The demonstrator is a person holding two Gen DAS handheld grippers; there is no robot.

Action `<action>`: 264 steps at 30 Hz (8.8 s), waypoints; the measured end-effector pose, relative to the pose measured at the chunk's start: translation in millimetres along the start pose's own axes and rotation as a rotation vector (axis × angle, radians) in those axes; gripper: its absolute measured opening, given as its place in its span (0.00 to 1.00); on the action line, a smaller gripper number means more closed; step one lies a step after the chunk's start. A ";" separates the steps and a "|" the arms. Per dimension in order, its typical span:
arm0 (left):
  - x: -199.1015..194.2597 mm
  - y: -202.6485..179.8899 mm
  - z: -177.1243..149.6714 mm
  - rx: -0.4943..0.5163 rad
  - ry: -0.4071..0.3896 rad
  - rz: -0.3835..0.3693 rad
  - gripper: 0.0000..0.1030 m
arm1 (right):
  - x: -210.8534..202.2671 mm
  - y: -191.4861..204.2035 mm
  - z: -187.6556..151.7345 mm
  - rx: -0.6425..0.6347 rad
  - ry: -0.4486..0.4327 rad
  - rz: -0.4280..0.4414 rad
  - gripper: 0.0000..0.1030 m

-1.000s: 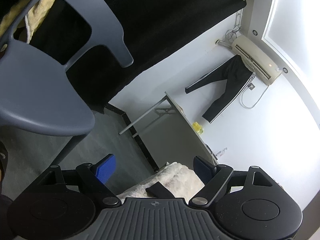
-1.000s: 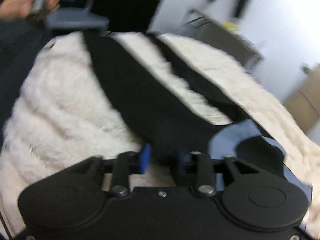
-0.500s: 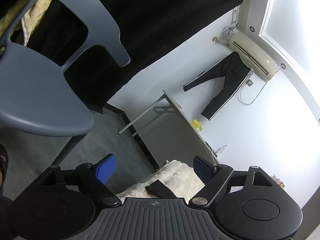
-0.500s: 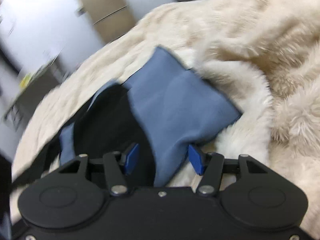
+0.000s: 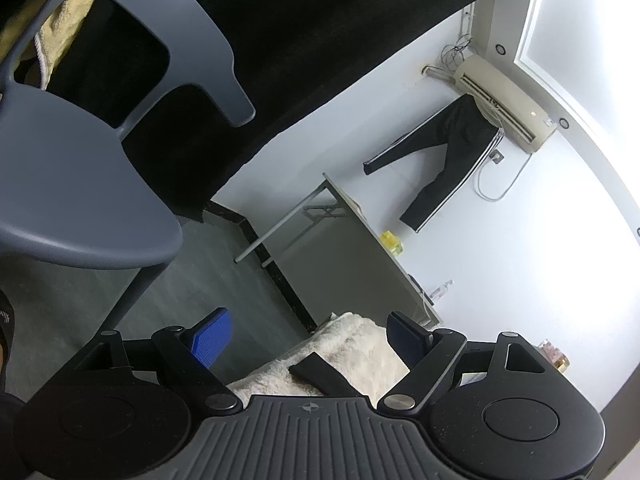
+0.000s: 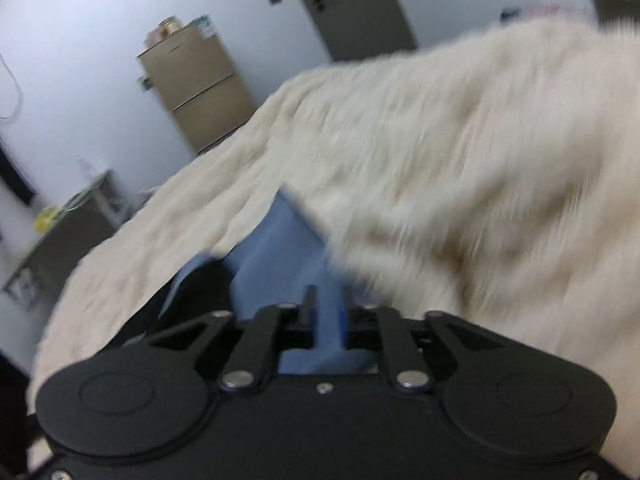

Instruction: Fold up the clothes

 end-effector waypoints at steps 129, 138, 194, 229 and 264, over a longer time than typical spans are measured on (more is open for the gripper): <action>36.2 -49.2 -51.8 0.348 0.322 0.011 0.86 | 214.7 491.4 -316.5 -1.392 0.677 1.041 0.60; -0.3 -18.5 -11.0 0.119 0.036 0.022 0.86 | 207.0 480.4 -417.8 -1.552 0.745 1.008 0.46; 6.0 -43.5 -28.4 0.227 0.060 0.033 0.86 | 245.7 38.7 169.6 -0.884 0.389 0.016 0.75; 8.4 -56.5 -38.4 0.337 0.080 0.025 0.86 | 261.1 30.3 182.3 -0.729 0.531 0.116 0.10; 12.2 -47.7 -35.2 0.282 0.174 -0.061 0.86 | 164.9 232.2 -152.4 -1.018 0.264 0.228 0.80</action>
Point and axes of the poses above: each gripper's, at about its wrist camera, not at the fingertips, and x roughly the way its jaws point, y to its left, z to its top, the point moved 3 cm from there along x, roughly the way its jaws point, and after that the axes turned 15 degrees about z, right-handed, at the moved point
